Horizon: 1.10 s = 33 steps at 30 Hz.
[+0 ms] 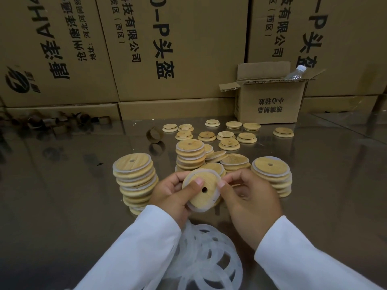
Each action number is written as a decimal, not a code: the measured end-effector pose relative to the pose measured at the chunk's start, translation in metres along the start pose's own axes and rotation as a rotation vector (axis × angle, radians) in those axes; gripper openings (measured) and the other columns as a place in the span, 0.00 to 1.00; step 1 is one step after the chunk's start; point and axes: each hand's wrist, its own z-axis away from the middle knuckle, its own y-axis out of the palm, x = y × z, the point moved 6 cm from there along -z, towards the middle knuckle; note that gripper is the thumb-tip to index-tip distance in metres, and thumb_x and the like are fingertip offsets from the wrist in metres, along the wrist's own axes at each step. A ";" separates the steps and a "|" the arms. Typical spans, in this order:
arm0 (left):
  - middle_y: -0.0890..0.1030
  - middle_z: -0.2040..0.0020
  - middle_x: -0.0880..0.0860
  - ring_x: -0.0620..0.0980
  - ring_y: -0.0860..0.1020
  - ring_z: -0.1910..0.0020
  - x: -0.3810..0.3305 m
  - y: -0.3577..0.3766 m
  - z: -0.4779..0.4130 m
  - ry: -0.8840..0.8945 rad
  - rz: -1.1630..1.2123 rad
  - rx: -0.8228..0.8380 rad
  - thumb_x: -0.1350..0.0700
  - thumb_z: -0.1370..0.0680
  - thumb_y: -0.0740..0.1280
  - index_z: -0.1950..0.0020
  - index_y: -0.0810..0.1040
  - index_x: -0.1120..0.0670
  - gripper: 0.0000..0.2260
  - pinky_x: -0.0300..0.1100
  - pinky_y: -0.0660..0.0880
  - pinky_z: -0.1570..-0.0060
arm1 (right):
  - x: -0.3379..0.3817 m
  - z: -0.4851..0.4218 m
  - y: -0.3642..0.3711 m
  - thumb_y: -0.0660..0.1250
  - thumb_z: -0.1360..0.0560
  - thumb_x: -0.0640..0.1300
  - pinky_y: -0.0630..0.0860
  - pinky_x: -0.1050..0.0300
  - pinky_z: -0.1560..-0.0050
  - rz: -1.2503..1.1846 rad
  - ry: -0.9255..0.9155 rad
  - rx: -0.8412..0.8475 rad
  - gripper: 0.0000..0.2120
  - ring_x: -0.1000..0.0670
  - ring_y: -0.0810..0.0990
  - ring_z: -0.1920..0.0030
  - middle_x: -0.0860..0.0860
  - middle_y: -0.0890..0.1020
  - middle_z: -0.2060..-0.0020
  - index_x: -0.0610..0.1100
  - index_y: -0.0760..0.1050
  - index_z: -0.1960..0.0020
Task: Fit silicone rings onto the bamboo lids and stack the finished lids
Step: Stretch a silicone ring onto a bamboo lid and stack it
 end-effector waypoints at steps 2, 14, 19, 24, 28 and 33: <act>0.83 0.66 0.55 0.49 0.82 0.67 0.003 0.000 0.000 -0.049 -0.025 0.016 0.64 0.36 0.68 0.55 0.77 0.61 0.10 0.41 0.80 0.68 | 0.000 -0.001 -0.003 0.69 0.28 0.43 0.71 0.75 0.67 0.019 -0.021 -0.031 0.07 0.65 0.77 0.62 0.59 0.80 0.66 0.52 0.74 0.63; 0.83 0.63 0.56 0.51 0.81 0.63 0.003 0.001 0.001 -0.016 -0.195 0.073 0.60 0.32 0.67 0.56 0.79 0.59 0.06 0.44 0.80 0.66 | -0.011 -0.012 -0.006 0.68 0.28 0.38 0.80 0.52 0.54 -0.086 0.146 0.017 0.07 0.52 0.81 0.62 0.51 0.83 0.66 0.46 0.77 0.64; 0.82 0.64 0.55 0.49 0.81 0.65 0.004 0.002 0.002 -0.031 -0.132 0.076 0.57 0.36 0.67 0.57 0.78 0.60 0.10 0.41 0.79 0.67 | -0.013 -0.012 -0.005 0.68 0.27 0.37 0.81 0.51 0.55 -0.145 0.177 0.071 0.07 0.49 0.82 0.60 0.49 0.83 0.64 0.45 0.77 0.63; 0.83 0.65 0.54 0.50 0.81 0.64 0.007 0.000 0.002 -0.014 -0.153 0.017 0.63 0.29 0.67 0.58 0.78 0.59 0.02 0.43 0.80 0.64 | -0.007 -0.005 -0.004 0.68 0.27 0.40 0.77 0.55 0.57 -0.083 0.083 0.018 0.05 0.53 0.80 0.63 0.52 0.82 0.65 0.47 0.76 0.61; 0.83 0.65 0.54 0.49 0.82 0.65 0.005 0.002 0.001 0.000 -0.099 0.021 0.62 0.32 0.68 0.57 0.78 0.59 0.05 0.42 0.79 0.66 | 0.000 0.002 -0.003 0.69 0.28 0.45 0.74 0.70 0.64 0.016 -0.010 -0.032 0.06 0.63 0.78 0.62 0.58 0.80 0.65 0.52 0.74 0.62; 0.84 0.63 0.56 0.51 0.83 0.63 0.007 0.002 0.000 -0.032 -0.071 0.037 0.58 0.40 0.69 0.56 0.79 0.59 0.14 0.42 0.79 0.67 | -0.002 0.000 -0.008 0.68 0.28 0.45 0.71 0.73 0.65 0.099 -0.036 -0.075 0.07 0.63 0.77 0.60 0.57 0.80 0.67 0.50 0.74 0.64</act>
